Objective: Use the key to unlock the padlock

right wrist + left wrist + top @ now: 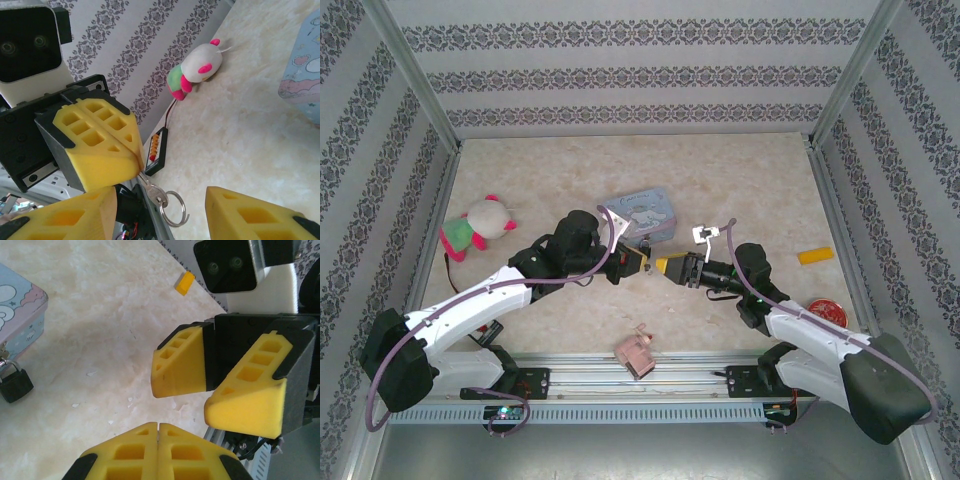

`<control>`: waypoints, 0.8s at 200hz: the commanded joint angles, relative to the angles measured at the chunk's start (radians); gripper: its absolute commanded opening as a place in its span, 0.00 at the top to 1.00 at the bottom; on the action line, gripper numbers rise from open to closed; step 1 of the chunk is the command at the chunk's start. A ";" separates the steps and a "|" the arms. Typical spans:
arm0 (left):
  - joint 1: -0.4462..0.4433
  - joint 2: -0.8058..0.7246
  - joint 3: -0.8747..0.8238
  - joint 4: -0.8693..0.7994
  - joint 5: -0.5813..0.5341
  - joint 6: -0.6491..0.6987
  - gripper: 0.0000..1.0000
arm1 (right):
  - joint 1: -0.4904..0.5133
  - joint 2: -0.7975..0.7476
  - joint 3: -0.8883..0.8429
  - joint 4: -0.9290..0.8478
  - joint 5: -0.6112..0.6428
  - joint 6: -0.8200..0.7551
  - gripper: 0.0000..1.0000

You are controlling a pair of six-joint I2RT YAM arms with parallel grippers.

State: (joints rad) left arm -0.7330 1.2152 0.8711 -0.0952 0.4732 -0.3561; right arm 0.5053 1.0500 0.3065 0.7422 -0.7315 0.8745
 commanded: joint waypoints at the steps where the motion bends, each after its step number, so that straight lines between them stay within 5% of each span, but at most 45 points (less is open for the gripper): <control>1: 0.000 -0.016 -0.017 0.081 0.003 -0.032 1.00 | -0.011 0.014 -0.003 0.119 -0.047 0.035 0.50; 160: 0.029 -0.051 -0.101 0.299 0.064 -0.155 1.00 | 0.019 0.128 0.017 0.300 -0.101 0.109 0.61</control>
State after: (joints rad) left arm -0.7177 1.1915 0.7807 0.1146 0.5156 -0.4770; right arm 0.5152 1.1637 0.3065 0.9733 -0.8101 0.9745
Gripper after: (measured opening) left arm 0.041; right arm 0.392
